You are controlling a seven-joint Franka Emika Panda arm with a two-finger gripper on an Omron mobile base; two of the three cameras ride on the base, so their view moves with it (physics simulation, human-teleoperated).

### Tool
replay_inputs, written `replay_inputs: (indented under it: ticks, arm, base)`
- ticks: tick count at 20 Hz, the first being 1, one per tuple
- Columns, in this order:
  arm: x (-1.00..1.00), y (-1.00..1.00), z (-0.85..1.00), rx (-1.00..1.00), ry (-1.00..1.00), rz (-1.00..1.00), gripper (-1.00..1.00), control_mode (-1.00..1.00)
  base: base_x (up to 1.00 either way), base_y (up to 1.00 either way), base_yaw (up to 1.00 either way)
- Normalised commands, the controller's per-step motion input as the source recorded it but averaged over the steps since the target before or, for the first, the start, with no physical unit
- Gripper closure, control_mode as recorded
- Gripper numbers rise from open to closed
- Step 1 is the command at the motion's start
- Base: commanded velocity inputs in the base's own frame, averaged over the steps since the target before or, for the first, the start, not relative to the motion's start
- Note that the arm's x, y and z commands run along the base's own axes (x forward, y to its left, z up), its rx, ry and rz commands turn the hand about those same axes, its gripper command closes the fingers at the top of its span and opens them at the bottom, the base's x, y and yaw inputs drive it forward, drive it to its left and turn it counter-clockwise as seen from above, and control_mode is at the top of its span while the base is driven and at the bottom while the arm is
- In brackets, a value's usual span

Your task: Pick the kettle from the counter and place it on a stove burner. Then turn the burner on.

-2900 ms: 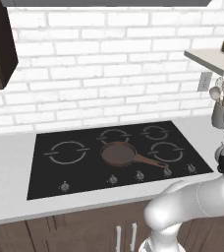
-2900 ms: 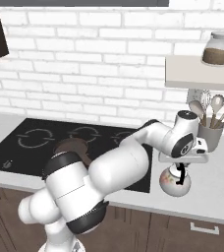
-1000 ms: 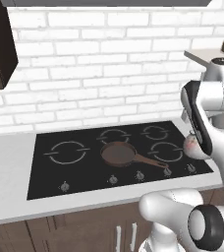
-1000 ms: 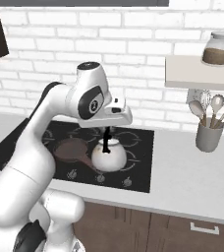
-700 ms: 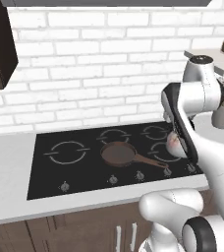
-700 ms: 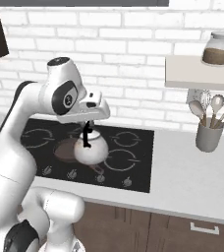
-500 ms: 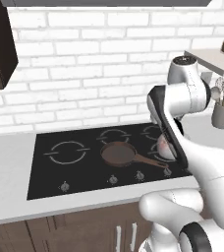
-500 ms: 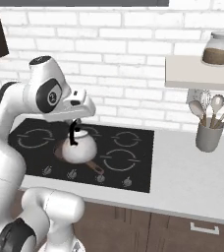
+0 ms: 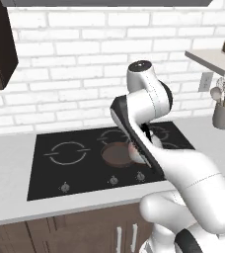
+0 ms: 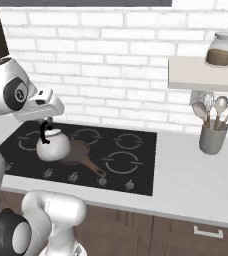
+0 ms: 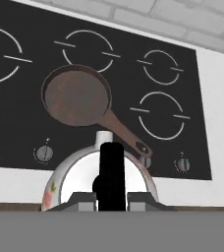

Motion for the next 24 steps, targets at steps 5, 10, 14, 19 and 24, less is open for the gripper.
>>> replay_inputs:
  ticks: [5, 10, 14, 19, 24]
  arm:
    - [0.27, 1.00, 0.00, -0.02, 0.00, 0.00, 1.00, -1.00]
    - [0.50, 0.97, 0.00, 0.00, 0.00, -0.01, 1.00, -1.00]
    - [0.56, 0.74, -0.09, 0.00, 0.03, -0.05, 1.00, -1.00]
    - [0.33, 0.23, -0.21, 0.09, 0.02, -0.06, 1.00, -1.00]
    - [0.13, 0.00, -0.37, 0.23, 0.00, -0.01, 1.00, -1.00]
  base:
    - [0.00, 0.00, 0.00]
    - [0.00, 0.00, 0.00]
    - [0.00, 0.00, 0.00]
    - [0.00, 0.00, 0.00]
    - [0.00, 0.00, 0.00]
